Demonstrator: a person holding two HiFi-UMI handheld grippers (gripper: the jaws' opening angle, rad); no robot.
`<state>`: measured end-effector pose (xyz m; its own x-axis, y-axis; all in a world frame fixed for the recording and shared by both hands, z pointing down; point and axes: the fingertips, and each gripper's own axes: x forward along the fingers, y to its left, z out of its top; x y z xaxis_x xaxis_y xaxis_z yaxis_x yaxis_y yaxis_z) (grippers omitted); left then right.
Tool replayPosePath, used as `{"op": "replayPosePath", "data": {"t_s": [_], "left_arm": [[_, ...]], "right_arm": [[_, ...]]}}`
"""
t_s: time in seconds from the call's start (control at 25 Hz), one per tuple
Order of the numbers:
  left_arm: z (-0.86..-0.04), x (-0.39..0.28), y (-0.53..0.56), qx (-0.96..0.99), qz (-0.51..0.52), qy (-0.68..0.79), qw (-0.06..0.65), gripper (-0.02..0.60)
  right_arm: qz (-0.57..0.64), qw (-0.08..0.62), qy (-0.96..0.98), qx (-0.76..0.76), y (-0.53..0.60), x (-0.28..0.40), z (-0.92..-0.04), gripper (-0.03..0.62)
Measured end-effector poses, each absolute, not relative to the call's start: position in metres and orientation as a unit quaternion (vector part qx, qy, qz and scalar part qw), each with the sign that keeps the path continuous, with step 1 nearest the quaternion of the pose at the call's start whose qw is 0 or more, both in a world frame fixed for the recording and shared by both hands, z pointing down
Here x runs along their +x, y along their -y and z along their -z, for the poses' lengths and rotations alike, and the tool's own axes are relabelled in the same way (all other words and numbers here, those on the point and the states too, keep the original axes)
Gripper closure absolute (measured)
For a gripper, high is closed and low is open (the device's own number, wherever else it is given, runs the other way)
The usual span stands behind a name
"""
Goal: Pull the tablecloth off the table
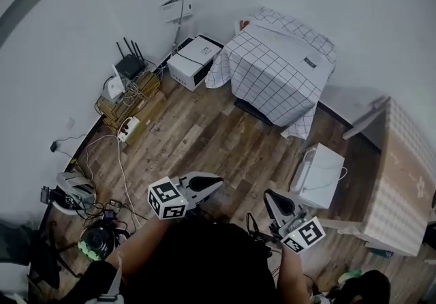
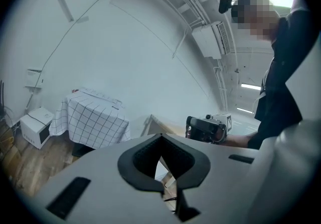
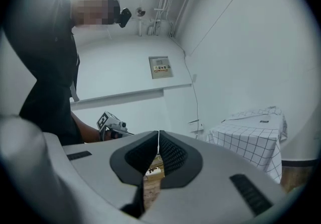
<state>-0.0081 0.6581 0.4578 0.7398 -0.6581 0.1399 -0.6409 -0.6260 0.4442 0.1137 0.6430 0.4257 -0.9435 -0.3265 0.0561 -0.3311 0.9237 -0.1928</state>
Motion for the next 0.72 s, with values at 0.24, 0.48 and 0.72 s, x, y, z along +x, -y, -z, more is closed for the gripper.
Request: {"op": "replayPosePath", "data": {"t_s": [0.24,0.48,0.72], "left_arm": [[-0.455,-0.006,-0.646,0.896,0.008,0.381,0.228,0.577],[-0.446,0.000,-0.636,0.897,-0.009,0.382,0.221,0.577],[-0.446,0.008,-0.613,0.905,-0.018,0.368,0.213,0.577]], "right_arm": [[-0.101,0.007,0.977,0.186,-0.633,0.142,-0.431,0.572],[-0.105,0.009,0.973,0.205,-0.622,0.160,-0.438,0.571],[-0.106,0.016,0.969,0.221,-0.599,0.168,-0.444,0.571]]}}
